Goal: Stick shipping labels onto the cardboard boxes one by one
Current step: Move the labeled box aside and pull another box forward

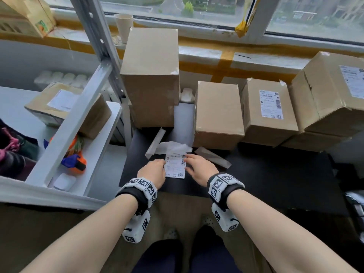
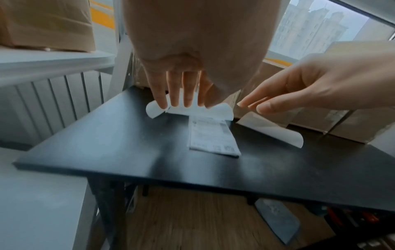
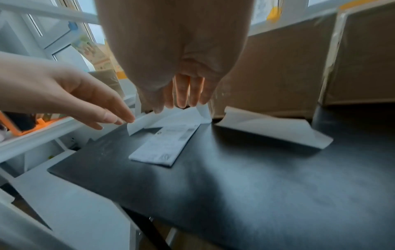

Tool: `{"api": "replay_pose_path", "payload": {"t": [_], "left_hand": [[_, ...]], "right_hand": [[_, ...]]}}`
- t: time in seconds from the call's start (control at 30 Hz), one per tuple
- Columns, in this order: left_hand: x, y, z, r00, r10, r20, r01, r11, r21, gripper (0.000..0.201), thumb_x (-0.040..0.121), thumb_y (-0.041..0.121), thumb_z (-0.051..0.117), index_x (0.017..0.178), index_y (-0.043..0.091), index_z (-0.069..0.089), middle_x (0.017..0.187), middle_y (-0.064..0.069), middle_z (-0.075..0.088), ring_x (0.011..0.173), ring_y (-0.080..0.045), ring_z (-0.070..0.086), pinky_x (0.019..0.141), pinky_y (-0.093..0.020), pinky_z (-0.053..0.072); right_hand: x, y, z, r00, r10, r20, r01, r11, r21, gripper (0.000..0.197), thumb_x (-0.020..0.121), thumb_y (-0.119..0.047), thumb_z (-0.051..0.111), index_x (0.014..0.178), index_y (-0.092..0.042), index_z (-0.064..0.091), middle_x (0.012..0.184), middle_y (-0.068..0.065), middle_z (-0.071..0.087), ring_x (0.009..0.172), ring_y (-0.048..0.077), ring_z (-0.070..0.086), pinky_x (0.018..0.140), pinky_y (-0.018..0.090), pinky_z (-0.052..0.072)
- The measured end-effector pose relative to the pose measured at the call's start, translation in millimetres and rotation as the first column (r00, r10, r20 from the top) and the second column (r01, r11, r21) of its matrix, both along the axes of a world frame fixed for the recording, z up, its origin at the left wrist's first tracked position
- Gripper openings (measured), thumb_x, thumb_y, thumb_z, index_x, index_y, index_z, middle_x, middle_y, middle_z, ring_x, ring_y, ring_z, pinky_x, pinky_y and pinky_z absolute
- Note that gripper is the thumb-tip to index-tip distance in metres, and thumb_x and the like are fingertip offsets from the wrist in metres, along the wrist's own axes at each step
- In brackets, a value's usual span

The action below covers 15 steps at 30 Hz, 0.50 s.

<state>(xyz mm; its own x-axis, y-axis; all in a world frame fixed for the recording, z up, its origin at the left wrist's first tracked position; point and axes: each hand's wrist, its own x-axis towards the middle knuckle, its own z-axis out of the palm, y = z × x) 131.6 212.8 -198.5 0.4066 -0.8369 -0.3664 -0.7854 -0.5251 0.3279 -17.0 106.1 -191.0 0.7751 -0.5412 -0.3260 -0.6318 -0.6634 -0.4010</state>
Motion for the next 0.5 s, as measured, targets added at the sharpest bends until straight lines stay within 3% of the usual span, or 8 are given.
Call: {"api": "replay_pose_path", "payload": {"t": [0.07, 0.17, 0.23, 0.4, 0.5], "left_hand": [[-1.3, 5.6, -11.6, 1.000, -0.001, -0.030, 0.001, 1.000, 0.002, 0.031, 0.094, 0.022, 0.039, 0.123, 0.022, 0.052, 0.134, 0.002, 0.052, 0.120, -0.020, 0.051, 0.094, -0.041, 0.048], [-3.7, 11.8, -27.0, 0.998, -0.025, -0.054, 0.026, 1.000, 0.009, 0.045, 0.096, 0.023, 0.040, 0.141, 0.023, 0.038, 0.155, 0.003, 0.025, 0.141, -0.014, 0.029, 0.107, -0.037, 0.039], [-3.8, 12.9, -33.3, 0.997, -0.076, -0.034, 0.077, 0.997, 0.013, 0.052, 0.097, 0.022, 0.040, 0.147, 0.019, 0.026, 0.159, 0.000, 0.012, 0.146, -0.016, 0.016, 0.113, -0.034, 0.031], [-3.3, 14.1, -46.0, 0.991, -0.137, -0.001, 0.137, 0.990, 0.046, 0.058, 0.097, 0.021, 0.039, 0.150, 0.017, 0.013, 0.160, -0.002, 0.005, 0.147, -0.018, 0.007, 0.119, -0.032, 0.015], [-5.4, 14.3, -52.8, 0.990, -0.144, -0.014, 0.144, 0.989, 0.044, 0.060, 0.098, 0.020, 0.038, 0.150, 0.019, 0.009, 0.160, -0.004, 0.002, 0.147, -0.019, 0.006, 0.119, -0.031, 0.012]], "right_hand": [[2.3, 5.8, -14.4, 1.000, 0.006, -0.017, -0.005, 1.000, 0.028, 0.040, 0.096, -0.026, 0.047, 0.134, -0.015, 0.047, 0.151, -0.001, 0.035, 0.137, 0.019, 0.034, 0.108, 0.036, 0.036], [4.6, 12.4, -32.4, 1.000, -0.005, -0.012, 0.006, 0.998, 0.064, 0.046, 0.095, -0.028, 0.051, 0.138, -0.015, 0.042, 0.153, -0.001, 0.030, 0.139, 0.018, 0.031, 0.110, 0.035, 0.034], [5.7, 15.5, -43.1, 1.000, -0.009, 0.024, 0.008, 0.997, 0.073, 0.054, 0.092, -0.028, 0.055, 0.141, -0.014, 0.037, 0.155, 0.000, 0.026, 0.142, 0.017, 0.026, 0.113, 0.031, 0.030], [6.0, 17.3, -62.8, 0.995, 0.004, 0.099, -0.009, 0.999, 0.045, 0.066, 0.088, -0.024, 0.063, 0.145, -0.012, 0.032, 0.157, 0.001, 0.021, 0.145, 0.014, 0.020, 0.115, 0.024, 0.020], [5.2, 17.6, -69.3, 0.993, 0.006, 0.120, -0.008, 1.000, 0.016, 0.055, 0.091, -0.016, 0.057, 0.142, -0.007, 0.037, 0.155, 0.006, 0.027, 0.143, 0.019, 0.025, 0.114, 0.029, 0.028]]}}
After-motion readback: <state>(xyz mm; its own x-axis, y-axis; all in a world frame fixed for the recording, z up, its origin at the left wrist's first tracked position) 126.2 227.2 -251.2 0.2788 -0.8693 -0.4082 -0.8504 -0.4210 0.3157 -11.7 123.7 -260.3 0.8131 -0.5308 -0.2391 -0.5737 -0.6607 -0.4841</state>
